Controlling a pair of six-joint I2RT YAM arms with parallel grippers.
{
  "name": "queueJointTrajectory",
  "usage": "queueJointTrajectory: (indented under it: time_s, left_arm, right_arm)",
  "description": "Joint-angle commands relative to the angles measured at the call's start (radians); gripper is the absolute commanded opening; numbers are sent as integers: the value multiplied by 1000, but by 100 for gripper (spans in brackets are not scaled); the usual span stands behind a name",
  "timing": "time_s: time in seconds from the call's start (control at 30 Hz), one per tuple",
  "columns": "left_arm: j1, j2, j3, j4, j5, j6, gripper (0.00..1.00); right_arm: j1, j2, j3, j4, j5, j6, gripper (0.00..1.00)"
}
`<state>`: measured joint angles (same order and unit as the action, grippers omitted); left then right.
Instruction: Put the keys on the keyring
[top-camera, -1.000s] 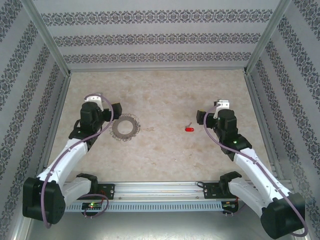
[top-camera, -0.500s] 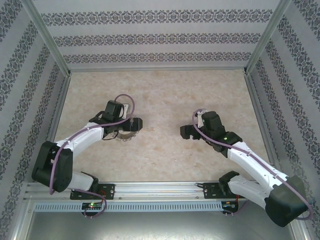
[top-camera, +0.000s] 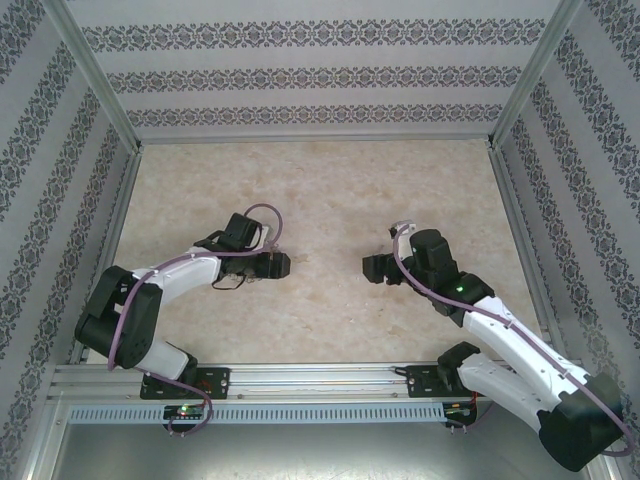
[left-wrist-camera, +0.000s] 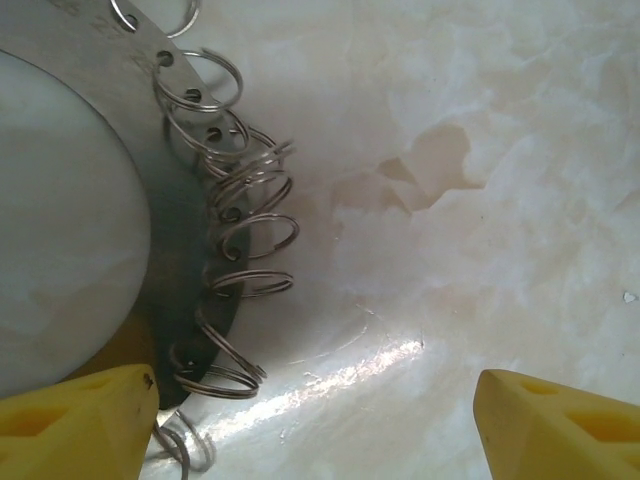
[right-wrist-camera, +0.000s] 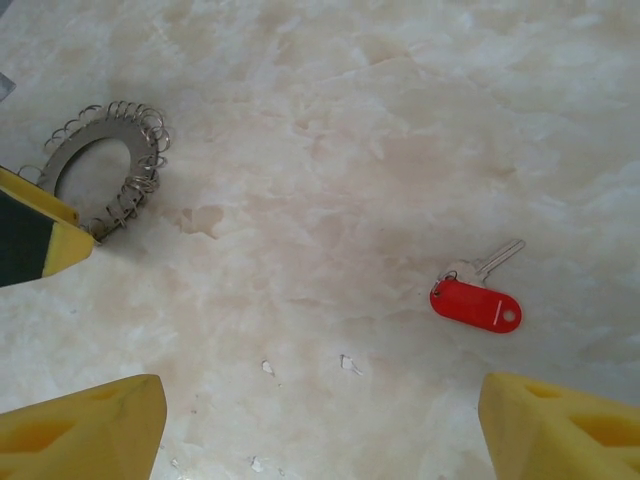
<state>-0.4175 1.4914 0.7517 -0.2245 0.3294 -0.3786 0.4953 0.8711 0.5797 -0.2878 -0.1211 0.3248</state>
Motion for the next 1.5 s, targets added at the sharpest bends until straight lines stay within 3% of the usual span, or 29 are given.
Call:
queueJointTrajectory:
  time_s: [0.0,0.47,0.83,0.97,1.1,1.23,1.47]
  left_arm:
    - [-28,-5,-14,-11,-15,-26,79]
    - [-111,-58,-91,132,71,-181,75]
    - [-270,-15,-87,356,111,-354,75]
    - [-280,-70,-68,290,84,-326,75]
    - [-272,-175,-21,37,-68,-174,77]
    - [-232,-177,12,-108,-208,-61,82]
    - [-220,-81,-8,-79,-254,-35,90]
  right_arm:
    - [8,-11,-4,-18,6,-10,80]
    - [6,-64,-10,-57,20,-26,79]
    - [4,-124,-44,-95,8,-15,79]
    - [4,-157,-49,-135,-1,-15,77]
    - [8,-182,-62,-142,-37,-6,76]
    - [15,-178,-79,-112,-57,6,77]
    - [18,-190,-83,-102,-60,23,79]
